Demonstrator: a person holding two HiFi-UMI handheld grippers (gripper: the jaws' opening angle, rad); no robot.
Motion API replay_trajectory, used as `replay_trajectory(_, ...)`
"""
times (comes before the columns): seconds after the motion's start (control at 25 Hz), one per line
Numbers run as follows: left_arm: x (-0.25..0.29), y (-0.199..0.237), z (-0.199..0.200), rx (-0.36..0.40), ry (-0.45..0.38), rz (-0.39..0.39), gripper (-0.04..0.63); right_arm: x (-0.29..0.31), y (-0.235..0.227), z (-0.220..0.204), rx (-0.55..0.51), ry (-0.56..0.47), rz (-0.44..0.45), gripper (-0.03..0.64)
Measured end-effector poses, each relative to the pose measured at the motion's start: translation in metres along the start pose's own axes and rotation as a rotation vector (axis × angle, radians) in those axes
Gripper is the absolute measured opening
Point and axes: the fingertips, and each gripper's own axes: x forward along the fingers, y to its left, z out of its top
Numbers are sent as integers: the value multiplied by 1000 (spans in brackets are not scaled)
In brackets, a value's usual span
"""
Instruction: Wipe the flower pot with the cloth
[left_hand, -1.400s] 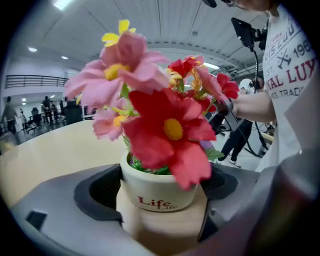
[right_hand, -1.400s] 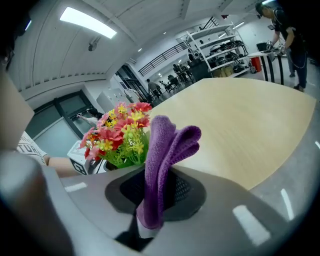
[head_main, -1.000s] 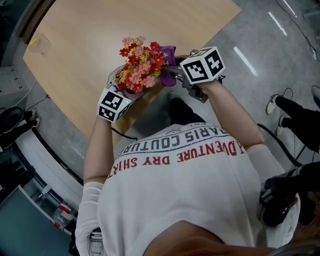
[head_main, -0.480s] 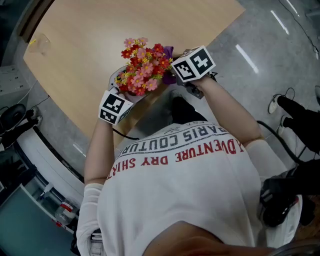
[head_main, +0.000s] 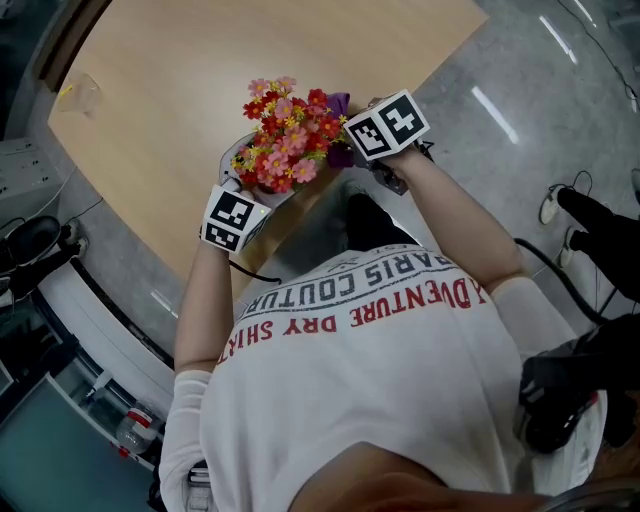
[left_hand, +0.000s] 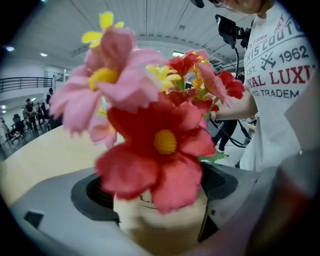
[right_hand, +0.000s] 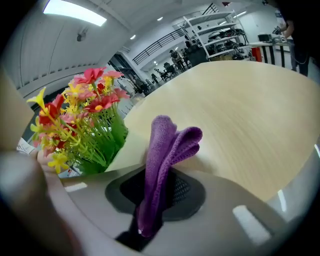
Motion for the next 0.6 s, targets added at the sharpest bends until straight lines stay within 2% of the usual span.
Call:
replay_trajectory(0.16, -4, 4, -3, -76, -44, 117, 501, -9, -9, -1, 4, -42, -43, 57)
replay_trajectory(0.32, -9, -4, -3, -184, -113, 222, 502, -16, -11, -5, 4, -81, -66, 57)
replay_trajectory(0.52, -14, -16, -3, -340, -200, 392, 503, -30, -3, -14, 25, -130, -95, 57)
replay_trajectory(0.6, -11, -18, 0, -387, -222, 431, 503, -35, -2, -16, 33, -144, -106, 57)
